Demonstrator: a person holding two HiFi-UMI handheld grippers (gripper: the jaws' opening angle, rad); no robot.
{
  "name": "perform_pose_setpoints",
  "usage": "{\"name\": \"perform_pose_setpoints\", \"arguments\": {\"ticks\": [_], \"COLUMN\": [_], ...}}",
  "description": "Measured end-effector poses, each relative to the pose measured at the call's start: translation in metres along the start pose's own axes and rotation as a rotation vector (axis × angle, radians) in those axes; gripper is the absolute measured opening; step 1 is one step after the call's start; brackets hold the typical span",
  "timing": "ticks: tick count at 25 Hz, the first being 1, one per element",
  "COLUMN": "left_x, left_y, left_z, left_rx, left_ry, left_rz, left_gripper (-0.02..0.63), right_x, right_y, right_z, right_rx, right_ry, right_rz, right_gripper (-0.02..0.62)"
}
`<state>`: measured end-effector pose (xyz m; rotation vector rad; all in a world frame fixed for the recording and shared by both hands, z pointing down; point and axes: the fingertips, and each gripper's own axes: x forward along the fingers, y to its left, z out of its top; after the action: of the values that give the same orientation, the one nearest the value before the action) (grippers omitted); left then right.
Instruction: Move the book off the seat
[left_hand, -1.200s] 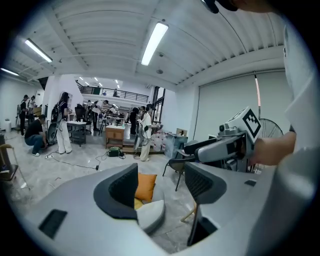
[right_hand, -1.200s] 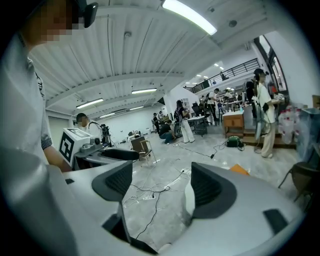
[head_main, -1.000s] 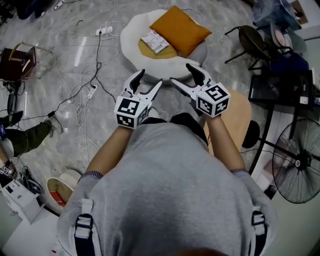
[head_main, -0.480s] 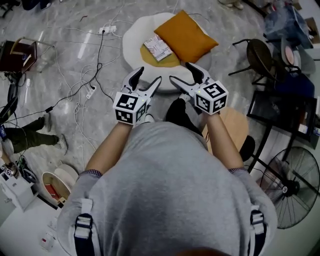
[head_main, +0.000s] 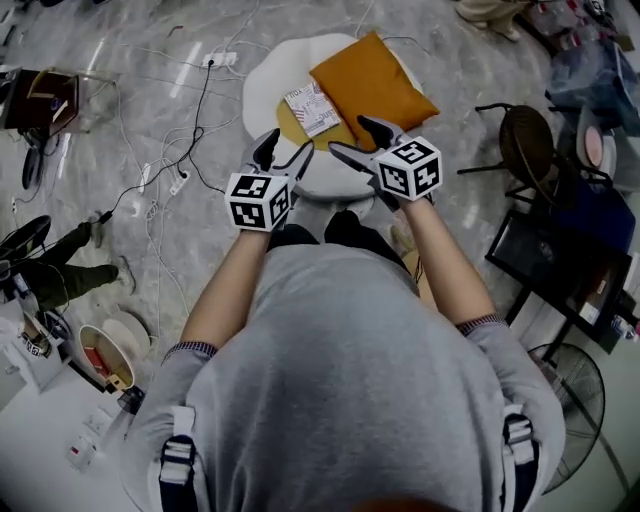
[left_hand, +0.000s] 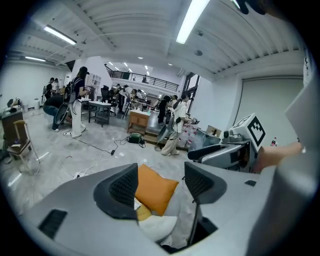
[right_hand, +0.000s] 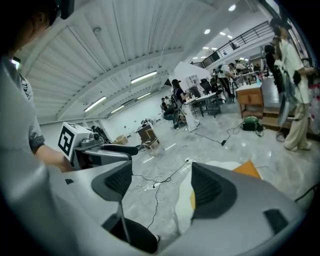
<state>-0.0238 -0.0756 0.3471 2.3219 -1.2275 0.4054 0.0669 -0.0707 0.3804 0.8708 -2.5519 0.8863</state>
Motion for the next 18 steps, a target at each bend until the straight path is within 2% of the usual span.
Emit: {"name": "perform_pose_setpoints", "arguments": {"ticks": [4,8,14,18], "left_x": [0.037,0.079,0.135,0.171], "left_y": [0.020,0.059,0.127,0.176], "left_z": [-0.005,-0.023,-0.086,-0.132], "left_rx": [-0.068,-0.103,-0.206,-0.247], "left_ry": [0.012,0.059,0.149,0.215], "left_rz": [0.049,0.077,0.105,0.129], "left_gripper": [0.316,0.316,0.316,0.316], "right_x": [0.025,0.069,0.150,0.202], "right_y": [-0.039,-0.080,-0.145,-0.186], "right_z": [0.004,0.003,-0.060,-0.102], "right_rx": [0.004,0.057,0.110,0.133], "right_ry": [0.051,0.105,0.259,0.357], "right_rz": [0.027,0.033,0.045,0.018], "right_gripper": [0.387,0.387,0.388,0.388]}}
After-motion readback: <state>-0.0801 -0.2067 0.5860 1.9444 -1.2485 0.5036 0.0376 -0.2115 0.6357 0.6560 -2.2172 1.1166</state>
